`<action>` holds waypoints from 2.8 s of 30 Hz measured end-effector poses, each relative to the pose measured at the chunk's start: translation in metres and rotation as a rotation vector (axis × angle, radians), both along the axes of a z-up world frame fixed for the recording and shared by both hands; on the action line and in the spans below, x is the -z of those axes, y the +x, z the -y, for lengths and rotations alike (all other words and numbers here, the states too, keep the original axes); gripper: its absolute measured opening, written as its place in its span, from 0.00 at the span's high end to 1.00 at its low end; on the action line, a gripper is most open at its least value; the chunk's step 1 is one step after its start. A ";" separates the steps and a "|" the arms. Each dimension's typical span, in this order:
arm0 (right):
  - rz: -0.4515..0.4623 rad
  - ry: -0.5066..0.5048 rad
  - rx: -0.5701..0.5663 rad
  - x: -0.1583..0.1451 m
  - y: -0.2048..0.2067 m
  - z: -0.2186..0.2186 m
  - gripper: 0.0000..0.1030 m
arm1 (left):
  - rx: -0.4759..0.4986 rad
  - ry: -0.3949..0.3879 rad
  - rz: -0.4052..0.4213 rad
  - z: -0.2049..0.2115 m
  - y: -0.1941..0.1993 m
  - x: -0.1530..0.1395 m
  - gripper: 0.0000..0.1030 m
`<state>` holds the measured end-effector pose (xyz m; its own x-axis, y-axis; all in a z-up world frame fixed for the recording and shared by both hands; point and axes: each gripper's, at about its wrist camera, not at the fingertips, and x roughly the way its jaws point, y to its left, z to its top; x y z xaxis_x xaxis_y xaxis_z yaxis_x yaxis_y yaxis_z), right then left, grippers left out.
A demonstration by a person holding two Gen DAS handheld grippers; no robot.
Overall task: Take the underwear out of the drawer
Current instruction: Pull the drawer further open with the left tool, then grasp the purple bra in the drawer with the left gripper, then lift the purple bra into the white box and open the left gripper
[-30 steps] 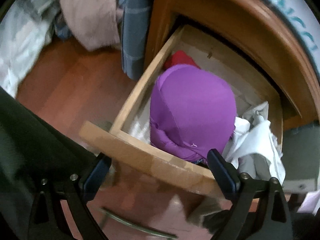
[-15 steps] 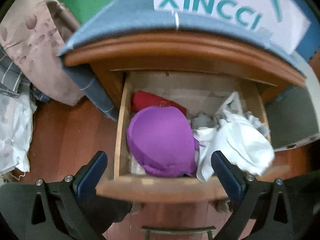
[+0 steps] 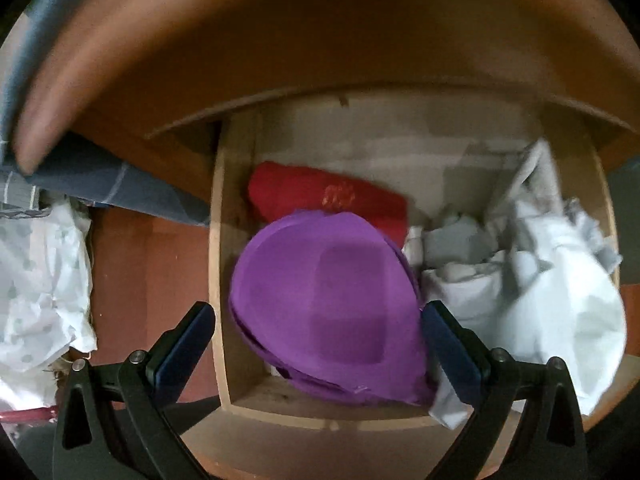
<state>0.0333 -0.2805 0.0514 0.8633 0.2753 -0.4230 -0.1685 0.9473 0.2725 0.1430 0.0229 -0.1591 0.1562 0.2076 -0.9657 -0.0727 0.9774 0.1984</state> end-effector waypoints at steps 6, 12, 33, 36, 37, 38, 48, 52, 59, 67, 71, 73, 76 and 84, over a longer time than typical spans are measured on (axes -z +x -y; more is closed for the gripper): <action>-0.010 -0.011 -0.018 0.002 0.002 -0.006 0.00 | -0.023 -0.042 -0.057 -0.007 0.006 0.016 0.01; -0.022 -0.015 -0.024 0.004 0.004 -0.008 0.00 | -0.125 -0.159 -0.020 -0.035 -0.005 0.021 0.39; -0.066 -0.006 0.001 0.011 0.008 -0.002 0.00 | 0.026 -0.234 0.436 -0.027 -0.103 -0.157 0.71; -0.070 -0.013 -0.004 0.012 0.009 -0.004 0.00 | 0.039 -0.244 0.494 -0.030 -0.103 -0.191 0.71; -0.072 -0.016 -0.004 0.012 0.009 -0.004 0.00 | 0.043 -0.244 0.516 -0.030 -0.103 -0.202 0.71; -0.073 -0.016 -0.005 0.013 0.010 -0.004 0.00 | 0.047 -0.245 0.537 -0.031 -0.103 -0.214 0.71; -0.083 -0.012 -0.012 0.014 0.009 -0.004 0.00 | 0.130 -0.236 0.744 -0.011 -0.062 -0.342 0.70; -0.089 -0.007 -0.017 0.014 0.010 -0.004 0.00 | 0.161 -0.172 0.798 0.008 -0.019 -0.371 0.70; -0.100 -0.004 -0.035 0.016 0.010 -0.003 0.00 | 0.154 -0.052 0.765 0.030 0.092 -0.365 0.69; -0.131 0.011 -0.045 0.020 0.013 0.003 0.00 | 0.133 0.029 0.634 0.030 0.173 -0.306 0.69; -0.151 0.005 -0.050 0.024 0.016 0.003 0.00 | 0.121 0.046 0.565 0.030 0.197 -0.276 0.65; -0.167 -0.003 -0.055 0.027 0.017 0.001 0.00 | 0.128 0.062 0.539 0.032 0.202 -0.264 0.60; -0.202 -0.014 -0.069 0.032 0.021 -0.002 0.00 | 0.155 0.070 0.525 0.036 0.205 -0.253 0.39; -0.334 -0.101 -0.222 0.054 0.024 -0.027 0.00 | 0.226 0.119 0.700 0.054 0.167 -0.278 0.04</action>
<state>0.0569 -0.2532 -0.0023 0.5986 0.3820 -0.7041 -0.2899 0.9227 0.2541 0.3095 -0.0307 0.1192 0.7779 0.1944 -0.5976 -0.0204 0.9583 0.2852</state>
